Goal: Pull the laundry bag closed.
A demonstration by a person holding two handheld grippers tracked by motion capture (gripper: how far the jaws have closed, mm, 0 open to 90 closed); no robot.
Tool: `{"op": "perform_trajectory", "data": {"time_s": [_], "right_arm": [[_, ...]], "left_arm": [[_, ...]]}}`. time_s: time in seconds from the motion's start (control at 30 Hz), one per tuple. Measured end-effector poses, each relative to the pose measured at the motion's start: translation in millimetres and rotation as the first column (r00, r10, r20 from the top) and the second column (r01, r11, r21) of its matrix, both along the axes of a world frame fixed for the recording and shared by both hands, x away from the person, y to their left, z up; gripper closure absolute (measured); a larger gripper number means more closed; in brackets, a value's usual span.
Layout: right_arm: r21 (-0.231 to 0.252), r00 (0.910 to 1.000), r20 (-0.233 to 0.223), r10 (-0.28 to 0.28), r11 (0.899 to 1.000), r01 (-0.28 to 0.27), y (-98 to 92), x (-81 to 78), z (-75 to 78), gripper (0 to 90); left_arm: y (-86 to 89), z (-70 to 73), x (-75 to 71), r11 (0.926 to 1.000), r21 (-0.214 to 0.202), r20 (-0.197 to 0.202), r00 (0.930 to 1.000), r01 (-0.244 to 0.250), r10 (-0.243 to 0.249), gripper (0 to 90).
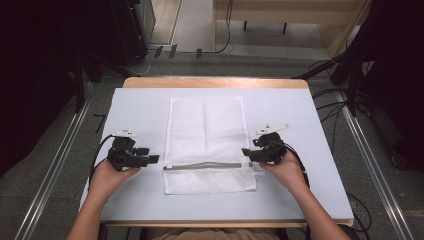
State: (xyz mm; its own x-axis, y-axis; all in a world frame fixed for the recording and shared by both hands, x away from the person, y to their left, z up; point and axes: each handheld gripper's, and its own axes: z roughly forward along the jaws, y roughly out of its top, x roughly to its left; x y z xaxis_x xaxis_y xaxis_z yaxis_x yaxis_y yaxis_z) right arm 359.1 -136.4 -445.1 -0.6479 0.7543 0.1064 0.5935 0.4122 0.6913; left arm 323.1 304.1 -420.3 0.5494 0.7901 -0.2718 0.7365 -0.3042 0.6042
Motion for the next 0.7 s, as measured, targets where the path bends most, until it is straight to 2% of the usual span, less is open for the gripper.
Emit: {"op": "perform_trajectory", "data": {"time_s": [0.1,0.43,0.7], "right_arm": [[0.001,1.0000,-0.002,0.001,1.000,-0.001,-0.1,-0.5,0.2,44.9],[0.007,1.0000,0.002,-0.006,1.000,0.006,0.6,0.6,-1.5,45.0],[0.006,0.9999,-0.003,-0.010,1.000,0.010,-0.4,-1.5,-1.1,47.1]], "left_arm": [[-1.4,-0.2,-1.0,0.9999,0.012,0.003,0.9999,0.011,-0.011,41.2],[-6.6,-0.7,5.7,0.9995,-0.006,-0.005,0.9995,0.032,-0.032,42.1],[-13.1,-0.2,6.1,0.9979,0.000,0.022,0.9977,0.064,-0.064,40.5]]}}
